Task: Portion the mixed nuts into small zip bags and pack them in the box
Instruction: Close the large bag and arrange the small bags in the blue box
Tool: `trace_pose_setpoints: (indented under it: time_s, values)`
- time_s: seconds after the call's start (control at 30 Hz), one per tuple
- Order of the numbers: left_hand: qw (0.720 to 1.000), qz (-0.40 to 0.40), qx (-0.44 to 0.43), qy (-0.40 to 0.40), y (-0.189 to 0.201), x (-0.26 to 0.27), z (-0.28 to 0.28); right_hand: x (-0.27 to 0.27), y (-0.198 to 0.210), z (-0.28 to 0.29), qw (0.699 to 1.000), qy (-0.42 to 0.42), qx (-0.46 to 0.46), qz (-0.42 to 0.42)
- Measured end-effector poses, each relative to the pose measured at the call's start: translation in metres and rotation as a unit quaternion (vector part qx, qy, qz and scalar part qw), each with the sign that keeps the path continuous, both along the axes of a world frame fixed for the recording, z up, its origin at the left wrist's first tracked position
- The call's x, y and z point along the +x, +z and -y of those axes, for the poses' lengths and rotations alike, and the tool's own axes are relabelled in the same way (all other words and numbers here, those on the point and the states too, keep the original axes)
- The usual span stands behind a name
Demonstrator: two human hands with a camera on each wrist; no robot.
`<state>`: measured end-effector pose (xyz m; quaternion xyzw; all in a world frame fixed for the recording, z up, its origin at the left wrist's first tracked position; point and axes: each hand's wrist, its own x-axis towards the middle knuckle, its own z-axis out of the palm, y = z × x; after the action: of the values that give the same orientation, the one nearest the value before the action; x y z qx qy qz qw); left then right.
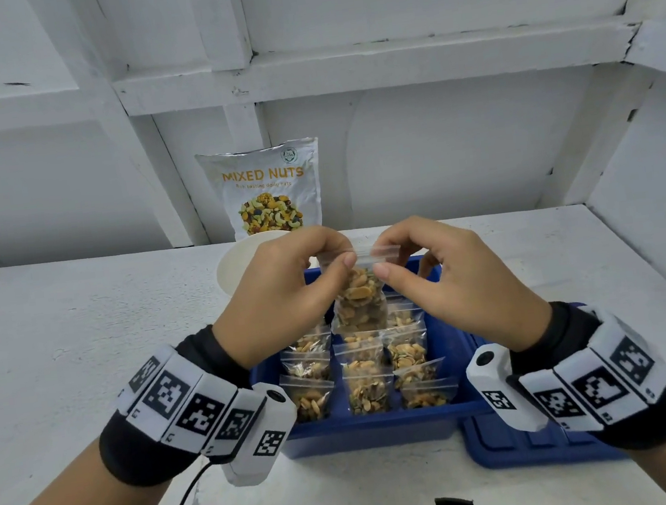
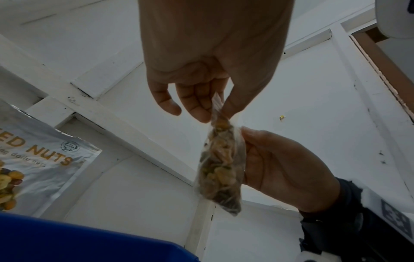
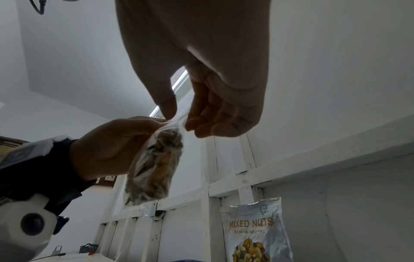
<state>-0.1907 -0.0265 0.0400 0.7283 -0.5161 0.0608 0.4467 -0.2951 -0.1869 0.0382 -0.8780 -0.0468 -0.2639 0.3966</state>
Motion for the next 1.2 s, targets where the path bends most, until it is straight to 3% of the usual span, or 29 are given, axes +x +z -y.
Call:
trace_pose_setpoints:
  time_s: [0.2,0.6,0.73,0.97,1.07,1.2]
  values:
    - [0.999,-0.003,0.020,-0.026,0.006,0.000,-0.002,0.002,-0.001,0.001,0.999,0.000,-0.021,0.028]
    - [0.996,0.086,0.022,-0.029,0.007,-0.001,0.003,0.001,-0.003,-0.001,0.999,0.009,-0.039,0.036]
    - [0.996,0.069,0.040,-0.043,0.009,0.000,0.002,0.000,-0.002,-0.001,0.999,0.010,-0.026,0.029]
    - [0.981,0.062,0.174,-0.057,0.010,0.004,0.002,-0.005,-0.004,0.008,0.997,0.027,-0.017,-0.074]
    - [0.970,0.017,0.243,-0.029,0.006,0.005,0.003,-0.009,-0.016,0.029,0.992,-0.022,-0.033,-0.123]
    - [0.917,-0.021,0.399,-0.015,0.002,0.011,0.009,-0.012,-0.054,0.058,0.943,-0.114,-0.125,-0.286]
